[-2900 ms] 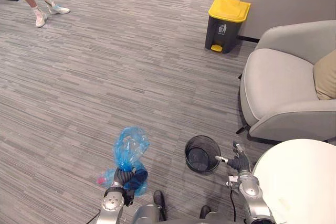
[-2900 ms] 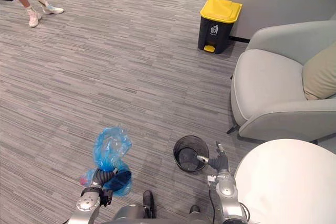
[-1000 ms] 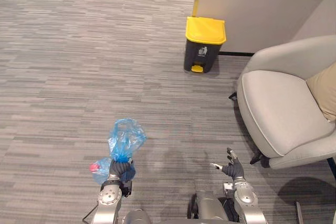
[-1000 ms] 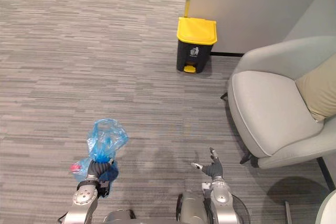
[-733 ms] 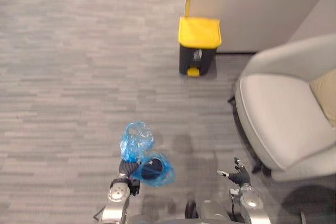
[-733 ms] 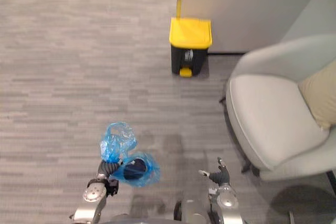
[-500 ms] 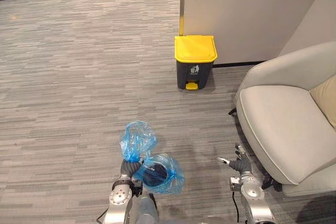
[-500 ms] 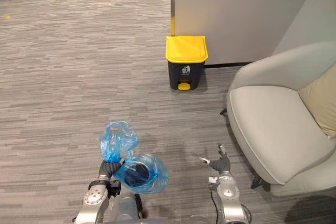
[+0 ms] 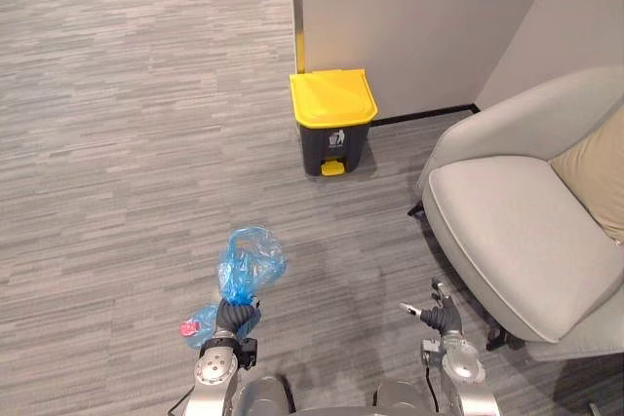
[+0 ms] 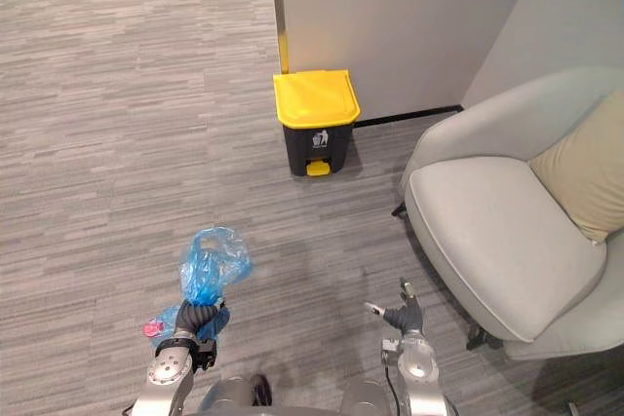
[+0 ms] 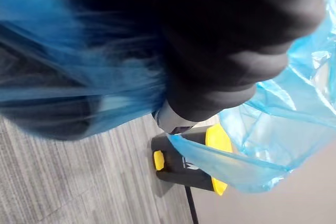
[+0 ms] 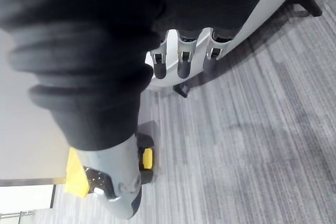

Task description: Gather rubbish on tea table into small bin, then transfer packed bag to large trash can.

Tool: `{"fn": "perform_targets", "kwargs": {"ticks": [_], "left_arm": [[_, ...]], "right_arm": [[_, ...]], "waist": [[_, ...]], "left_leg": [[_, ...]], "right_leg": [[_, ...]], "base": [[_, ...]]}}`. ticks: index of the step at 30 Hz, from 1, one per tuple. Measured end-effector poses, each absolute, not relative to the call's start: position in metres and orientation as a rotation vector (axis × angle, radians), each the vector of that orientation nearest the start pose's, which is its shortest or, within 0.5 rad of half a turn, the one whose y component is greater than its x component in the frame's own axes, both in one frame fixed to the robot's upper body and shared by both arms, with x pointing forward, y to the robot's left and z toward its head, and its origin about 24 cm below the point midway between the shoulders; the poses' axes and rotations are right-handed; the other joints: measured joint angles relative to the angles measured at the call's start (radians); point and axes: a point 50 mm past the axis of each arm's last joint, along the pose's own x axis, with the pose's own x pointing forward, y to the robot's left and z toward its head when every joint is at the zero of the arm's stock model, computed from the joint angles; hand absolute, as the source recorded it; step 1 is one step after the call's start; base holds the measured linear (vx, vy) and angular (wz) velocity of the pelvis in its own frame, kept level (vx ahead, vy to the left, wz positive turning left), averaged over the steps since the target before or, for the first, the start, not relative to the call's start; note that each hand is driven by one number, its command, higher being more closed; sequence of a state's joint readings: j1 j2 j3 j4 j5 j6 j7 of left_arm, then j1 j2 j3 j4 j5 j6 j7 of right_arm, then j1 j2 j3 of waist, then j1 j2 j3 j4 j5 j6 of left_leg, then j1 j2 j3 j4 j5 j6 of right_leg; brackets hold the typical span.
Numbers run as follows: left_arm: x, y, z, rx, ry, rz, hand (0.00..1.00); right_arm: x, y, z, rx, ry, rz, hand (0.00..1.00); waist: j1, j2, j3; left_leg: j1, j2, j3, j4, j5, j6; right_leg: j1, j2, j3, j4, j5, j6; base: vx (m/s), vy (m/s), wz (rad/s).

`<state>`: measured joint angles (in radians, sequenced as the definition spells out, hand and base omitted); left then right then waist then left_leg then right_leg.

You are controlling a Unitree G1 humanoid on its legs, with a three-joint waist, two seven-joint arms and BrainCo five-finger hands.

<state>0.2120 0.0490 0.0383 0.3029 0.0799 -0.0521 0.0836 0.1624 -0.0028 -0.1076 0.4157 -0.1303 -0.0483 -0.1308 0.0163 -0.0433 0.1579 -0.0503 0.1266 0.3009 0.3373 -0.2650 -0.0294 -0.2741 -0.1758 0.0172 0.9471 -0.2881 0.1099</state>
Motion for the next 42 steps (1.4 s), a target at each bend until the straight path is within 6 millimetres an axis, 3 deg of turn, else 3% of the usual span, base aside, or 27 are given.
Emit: {"fn": "perform_targets", "kwargs": {"ticks": [2,4,5,6,9,11,14,15,16,17,19,20,22,23,24,26,29,32,33,34,35,36,38,39,41,42], "left_arm": [[0.179,0.185,-0.065,0.131,0.460,0.163,1.00],[0.182,0.187,-0.067,0.134,0.466,0.161,1.00],[0.183,0.184,-0.073,0.124,0.493,0.155,1.00],[0.184,0.177,-0.078,0.103,0.516,0.146,1.00],[0.193,0.168,-0.073,0.079,0.488,0.134,1.00],[0.195,0.163,-0.072,0.068,0.480,0.125,1.00],[0.189,0.165,-0.074,0.063,0.491,0.133,1.00],[0.187,0.166,-0.075,0.059,0.495,0.133,1.00],[0.184,0.166,-0.076,0.057,0.504,0.128,1.00],[0.183,0.166,-0.077,0.058,0.508,0.130,1.00],[0.179,0.169,-0.078,0.063,0.518,0.137,1.00],[0.178,0.170,-0.079,0.064,0.520,0.139,1.00],[0.179,0.169,-0.078,0.061,0.518,0.139,1.00],[0.178,0.169,-0.080,0.060,0.526,0.141,1.00],[0.177,0.176,-0.080,0.077,0.527,0.156,1.00],[0.177,0.186,-0.078,0.095,0.525,0.179,1.00],[0.176,0.188,-0.078,0.098,0.522,0.196,1.00],[0.165,0.187,-0.083,0.099,0.552,0.195,1.00],[0.162,0.185,-0.084,0.105,0.562,0.183,1.00],[0.164,0.182,-0.084,0.110,0.559,0.163,1.00],[0.165,0.180,-0.083,0.110,0.556,0.156,1.00],[0.167,0.180,-0.082,0.111,0.549,0.153,1.00],[0.167,0.180,-0.082,0.112,0.548,0.155,1.00],[0.168,0.180,-0.082,0.106,0.545,0.156,1.00],[0.170,0.179,-0.081,0.090,0.542,0.160,1.00],[0.174,0.182,-0.082,0.095,0.540,0.163,1.00]], "right_arm": [[0.179,-0.188,-0.078,-0.142,0.525,-0.240,0.00],[0.178,-0.189,-0.080,-0.142,0.536,-0.241,0.00],[0.176,-0.191,-0.085,-0.150,0.563,-0.241,0.00],[0.180,-0.197,-0.089,-0.163,0.589,-0.245,0.00],[0.184,-0.202,-0.087,-0.159,0.580,-0.271,0.00],[0.175,-0.204,-0.091,-0.162,0.606,-0.275,0.00],[0.171,-0.199,-0.094,-0.156,0.616,-0.260,0.00],[0.176,-0.196,-0.091,-0.158,0.596,-0.249,0.00],[0.178,-0.195,-0.089,-0.157,0.589,-0.244,0.00],[0.178,-0.195,-0.089,-0.156,0.589,-0.244,0.00],[0.179,-0.194,-0.089,-0.148,0.585,-0.245,0.00],[0.180,-0.195,-0.087,-0.147,0.575,-0.248,0.00],[0.182,-0.198,-0.084,-0.155,0.562,-0.257,0.00],[0.181,-0.202,-0.085,-0.160,0.574,-0.265,0.00],[0.180,-0.197,-0.086,-0.142,0.575,-0.260,0.00],[0.182,-0.192,-0.085,-0.128,0.567,-0.257,0.00],[0.189,-0.191,-0.081,-0.127,0.543,-0.250,0.00],[0.188,-0.190,-0.082,-0.133,0.550,-0.242,0.00],[0.183,-0.190,-0.085,-0.140,0.567,-0.244,0.00],[0.177,-0.192,-0.088,-0.142,0.586,-0.249,0.00],[0.173,-0.192,-0.090,-0.142,0.596,-0.253,0.00],[0.170,-0.191,-0.092,-0.141,0.610,-0.249,0.00],[0.172,-0.191,-0.091,-0.140,0.604,-0.247,0.00],[0.173,-0.191,-0.091,-0.140,0.601,-0.246,0.00],[0.176,-0.190,-0.090,-0.140,0.594,-0.246,0.00],[0.175,-0.192,-0.091,-0.145,0.601,-0.246,0.00]], "waist": [[-0.002,-0.001,0.000],[-0.003,-0.026,-0.013],[-0.005,-0.022,-0.021],[0.004,0.016,-0.027],[-0.005,0.035,-0.027],[-0.008,0.037,-0.025],[0.002,0.043,-0.025],[0.013,0.048,-0.021],[0.025,0.050,-0.014],[0.030,0.052,-0.013],[0.037,0.046,-0.013],[0.046,0.039,-0.010],[0.055,0.047,-0.014],[0.057,0.037,-0.013],[0.055,0.011,-0.020],[0.058,-0.010,-0.031],[0.060,-0.007,-0.031],[0.057,-0.001,-0.031],[0.050,-0.004,-0.030],[0.047,-0.006,-0.030],[0.045,-0.007,-0.030],[0.039,-0.007,-0.029],[0.020,-0.003,-0.028],[0.010,-0.008,-0.031],[-0.001,-0.013,-0.034],[-0.002,-0.029,-0.040]], "left_leg": [[0.025,0.013,-0.007,-0.010,-0.011,-0.017],[0.044,0.016,-0.033,-0.001,-0.025,-0.060],[0.056,0.013,-0.072,0.005,-0.035,-0.082],[0.064,0.034,-0.126,-0.038,-0.009,-0.081],[0.089,0.042,-0.169,-0.082,0.039,-0.085],[0.098,0.064,-0.212,-0.010,0.051,-0.102],[-0.043,0.104,-0.259,0.373,0.158,-0.116],[-0.117,0.120,-0.253,0.520,0.179,-0.114],[-0.169,0.132,-0.242,0.588,0.110,-0.080],[-0.192,0.132,-0.218,0.593,0.076,-0.068],[-0.224,0.116,-0.173,0.527,0.027,-0.029],[-0.244,0.084,-0.152,0.411,0.016,-0.010],[-0.263,0.039,-0.159,0.207,0.053,-0.024],[-0.239,0.018,-0.145,0.124,0.129,-0.016],[-0.229,-0.006,-0.137,0.110,0.123,-0.006],[-0.235,-0.018,-0.111,0.126,0.103,0.009],[-0.217,-0.024,-0.073,0.148,0.054,0.028],[-0.135,-0.028,-0.018,0.100,-0.003,0.025],[-0.085,-0.043,0.001,0.056,-0.006,0.029],[-0.055,-0.052,0.006,0.036,-0.010,0.035],[-0.041,-0.057,0.005,0.029,-0.015,0.036],[-0.008,-0.062,0.000,0.014,-0.023,0.038],[0.023,-0.061,-0.017,0.007,-0.039,0.032],[0.043,-0.053,-0.026,0.007,-0.051,0.017],[0.053,-0.035,-0.047,0.028,-0.069,-0.020],[0.055,-0.034,-0.082,0.061,-0.098,-0.061]], "right_leg": [[-0.071,0.033,-0.038,-0.057,-0.029,-0.028],[-0.131,0.073,-0.070,-0.289,0.023,-0.043],[-0.106,0.079,-0.088,-0.336,0.081,-0.100],[-0.081,0.112,-0.099,-0.374,0.092,-0.122],[-0.045,0.109,-0.147,-0.373,0.046,-0.141],[0.036,0.112,-0.194,-0.397,0.026,-0.144],[0.193,0.137,-0.223,-0.517,0.015,-0.149],[0.241,0.147,-0.217,-0.575,0.008,-0.154],[0.268,0.154,-0.208,-0.596,0.008,-0.155],[0.288,0.154,-0.198,-0.612,0.008,-0.155],[0.326,0.145,-0.184,-0.642,0.009,-0.153],[0.346,0.126,-0.170,-0.653,0.004,-0.144],[0.352,0.108,-0.147,-0.644,-0.019,-0.098],[0.355,0.100,-0.109,-0.627,-0.050,-0.057],[0.358,0.083,-0.076,-0.652,-0.044,-0.062],[0.362,0.068,-0.027,-0.689,-0.023,-0.048],[0.378,0.049,0.022,-0.709,-0.009,-0.046],[0.306,0.036,0.069,-0.513,-0.006,-0.032],[0.208,0.023,0.068,-0.307,0.031,0.030],[0.137,0.014,0.069,-0.160,0.061,0.063],[0.108,0.014,0.068,-0.106,0.058,0.060],[0.054,0.018,0.060,-0.029,0.035,0.030],[-0.010,0.024,0.007,-0.013,-0.007,0.001],[-0.068,0.040,-0.015,-0.043,-0.032,-0.029],[-0.122,0.071,-0.023,-0.163,-0.026,-0.042],[-0.122,0.089,-0.029,-0.293,0.037,-0.085]], "base": [[0.30,-0.159,0.25],[0.37,-0.203,0.49],[0.39,-0.146,0.19],[0.36,-0.124,0.07],[0.34,-0.136,0.32],[0.35,-0.145,0.70],[0.22,-0.074,0.23],[0.21,0.024,-0.11],[0.21,0.056,-0.22],[0.25,0.101,-0.28],[0.20,0.111,-0.26],[0.25,0.179,-0.29],[0.33,0.281,-0.32],[0.33,0.290,-0.20],[0.28,0.221,-0.11],[0.25,0.186,-0.15],[0.19,0.157,-0.37],[0.14,0.101,-0.70],[0.20,0.080,-0.36],[0.14,0.054,-0.22],[0.22,0.021,0.01],[0.25,-0.036,0.17],[0.28,-0.090,0.26],[0.30,-0.183,0.39],[0.38,-0.245,0.48],[0.36,-0.200,0.32]]}}
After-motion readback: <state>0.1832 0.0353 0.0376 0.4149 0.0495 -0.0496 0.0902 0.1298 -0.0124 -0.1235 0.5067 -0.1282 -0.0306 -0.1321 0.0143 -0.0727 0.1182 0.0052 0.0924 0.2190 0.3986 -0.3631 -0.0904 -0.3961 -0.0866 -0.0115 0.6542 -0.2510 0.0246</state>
